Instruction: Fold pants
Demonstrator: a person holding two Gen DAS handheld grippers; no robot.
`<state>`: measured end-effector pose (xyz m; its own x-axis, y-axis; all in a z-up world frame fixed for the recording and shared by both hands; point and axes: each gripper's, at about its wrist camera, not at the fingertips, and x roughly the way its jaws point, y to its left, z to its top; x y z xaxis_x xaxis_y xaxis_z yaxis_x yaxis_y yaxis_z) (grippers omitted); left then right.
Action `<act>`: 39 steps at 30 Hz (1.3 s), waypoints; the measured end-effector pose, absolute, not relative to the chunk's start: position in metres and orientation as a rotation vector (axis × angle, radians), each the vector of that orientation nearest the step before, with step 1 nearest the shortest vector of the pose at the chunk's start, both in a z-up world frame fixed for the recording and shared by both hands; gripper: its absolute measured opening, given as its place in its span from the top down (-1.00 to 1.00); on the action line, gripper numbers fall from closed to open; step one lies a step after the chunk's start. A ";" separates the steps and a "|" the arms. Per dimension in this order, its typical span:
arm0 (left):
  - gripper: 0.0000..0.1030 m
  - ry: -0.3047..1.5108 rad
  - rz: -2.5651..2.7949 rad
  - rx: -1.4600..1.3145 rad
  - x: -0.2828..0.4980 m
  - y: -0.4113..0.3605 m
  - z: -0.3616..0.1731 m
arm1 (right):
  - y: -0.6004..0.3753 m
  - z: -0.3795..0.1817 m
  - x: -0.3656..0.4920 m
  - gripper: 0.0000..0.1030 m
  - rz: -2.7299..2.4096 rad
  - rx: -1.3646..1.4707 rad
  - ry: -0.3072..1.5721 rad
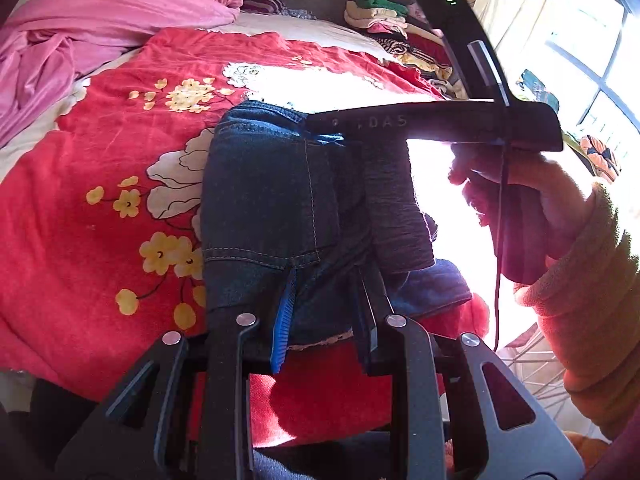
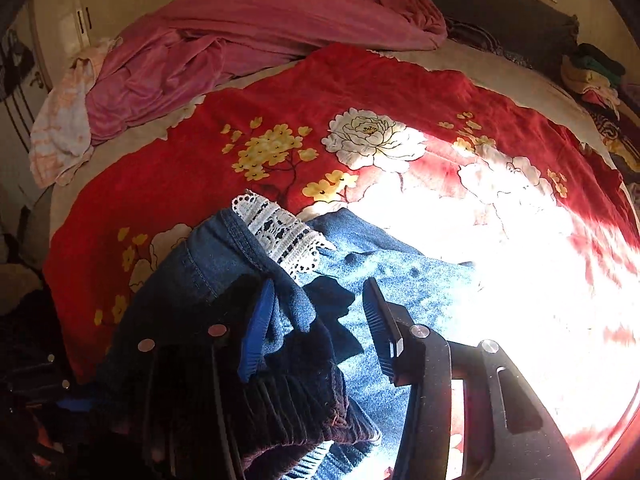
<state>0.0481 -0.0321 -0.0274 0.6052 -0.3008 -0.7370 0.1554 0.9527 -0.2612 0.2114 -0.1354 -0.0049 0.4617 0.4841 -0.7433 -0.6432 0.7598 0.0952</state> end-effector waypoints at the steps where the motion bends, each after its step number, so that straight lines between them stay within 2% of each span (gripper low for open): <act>1: 0.63 0.883 -0.266 -0.179 0.048 -0.032 -0.027 | -0.140 0.001 0.206 0.03 0.707 -0.195 0.821; 3: 0.63 0.883 -0.267 -0.181 0.047 -0.032 -0.027 | -0.150 0.011 0.195 -0.07 0.719 -0.169 0.785; 8: 0.60 0.884 -0.271 -0.183 0.045 -0.031 -0.026 | -0.165 0.023 0.162 -0.08 0.791 -0.151 0.744; 14: 0.57 0.887 -0.277 -0.186 0.042 -0.030 -0.024 | -0.166 -0.012 0.143 -0.08 0.736 -0.315 0.805; 20: 0.56 0.896 -0.273 -0.183 0.039 -0.031 -0.023 | -0.187 -0.013 0.142 -0.16 0.755 -0.168 0.827; 23: 0.49 0.889 -0.266 -0.182 0.037 -0.030 -0.017 | -0.203 -0.002 0.138 -0.16 0.726 -0.146 0.783; 26: 0.26 0.878 -0.257 -0.174 0.035 -0.030 -0.011 | -0.222 0.009 0.135 -0.27 0.707 -0.078 0.764; 32: 0.24 0.825 -0.219 -0.200 0.035 -0.013 0.008 | -0.257 0.018 0.137 -0.28 0.636 -0.045 0.742; 39: 0.18 0.820 -0.142 -0.237 0.064 0.012 0.013 | -0.264 -0.003 0.142 -0.28 0.636 0.009 0.821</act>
